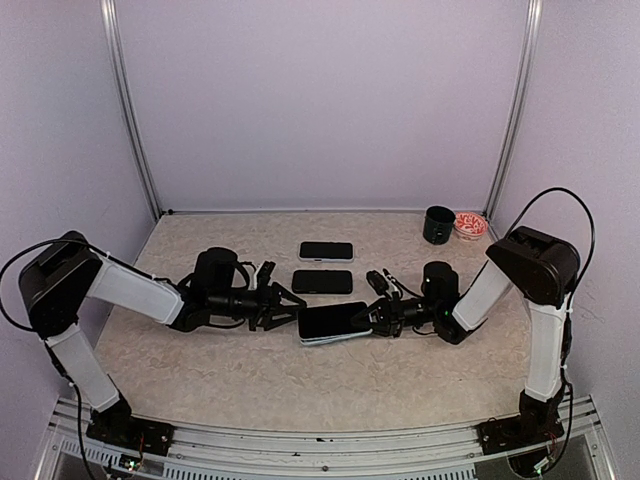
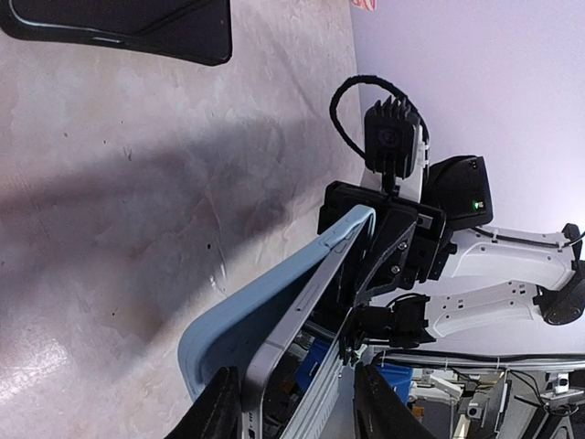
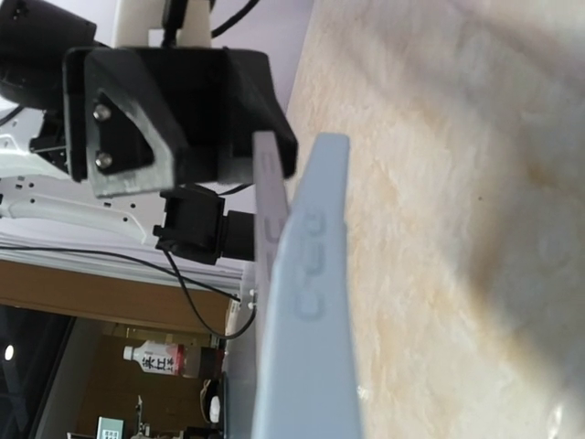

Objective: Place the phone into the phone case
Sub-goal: Install the phone on the phone case, then press the phone with the phone case.

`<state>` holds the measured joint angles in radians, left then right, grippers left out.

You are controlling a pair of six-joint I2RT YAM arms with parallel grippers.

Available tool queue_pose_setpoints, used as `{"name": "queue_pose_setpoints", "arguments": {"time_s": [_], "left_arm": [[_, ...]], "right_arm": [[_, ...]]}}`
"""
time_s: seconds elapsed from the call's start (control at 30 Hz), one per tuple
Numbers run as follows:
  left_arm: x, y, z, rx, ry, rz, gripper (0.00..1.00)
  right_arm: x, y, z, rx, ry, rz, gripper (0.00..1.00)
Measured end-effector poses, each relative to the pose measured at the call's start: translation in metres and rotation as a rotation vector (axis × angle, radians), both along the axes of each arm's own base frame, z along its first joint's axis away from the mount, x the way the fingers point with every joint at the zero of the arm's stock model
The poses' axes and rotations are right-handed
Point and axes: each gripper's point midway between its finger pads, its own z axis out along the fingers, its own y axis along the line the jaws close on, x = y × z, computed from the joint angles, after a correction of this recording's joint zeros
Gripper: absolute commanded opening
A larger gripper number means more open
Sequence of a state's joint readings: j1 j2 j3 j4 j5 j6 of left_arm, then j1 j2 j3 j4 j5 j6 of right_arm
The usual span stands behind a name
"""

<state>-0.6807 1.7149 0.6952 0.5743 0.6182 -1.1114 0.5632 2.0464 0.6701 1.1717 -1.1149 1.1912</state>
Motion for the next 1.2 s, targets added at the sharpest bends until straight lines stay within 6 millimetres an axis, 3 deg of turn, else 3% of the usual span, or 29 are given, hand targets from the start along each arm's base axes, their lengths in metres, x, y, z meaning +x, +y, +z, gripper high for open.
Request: {"name": "queue_pose_setpoints", "arguments": {"time_s": [0.4,0.67,0.9,1.2], "left_arm": [[0.001,0.018,0.004,-0.004,-0.033,0.03,0.44],[0.001,0.017,0.007,-0.02,-0.061,0.021,0.65],[-0.004,0.016,0.01,-0.042,-0.091,0.008,0.69],[-0.019,-0.005,0.012,-0.11,-0.099,-0.067,0.64]], "right_arm": [[-0.001,-0.005,-0.007,-0.019,0.036,-0.012,0.12],[-0.002,-0.006,-0.003,-0.008,0.056,-0.015,0.12],[-0.001,-0.005,0.008,0.026,0.058,-0.019,0.12],[-0.001,-0.005,0.018,0.048,0.063,-0.014,0.11]]}}
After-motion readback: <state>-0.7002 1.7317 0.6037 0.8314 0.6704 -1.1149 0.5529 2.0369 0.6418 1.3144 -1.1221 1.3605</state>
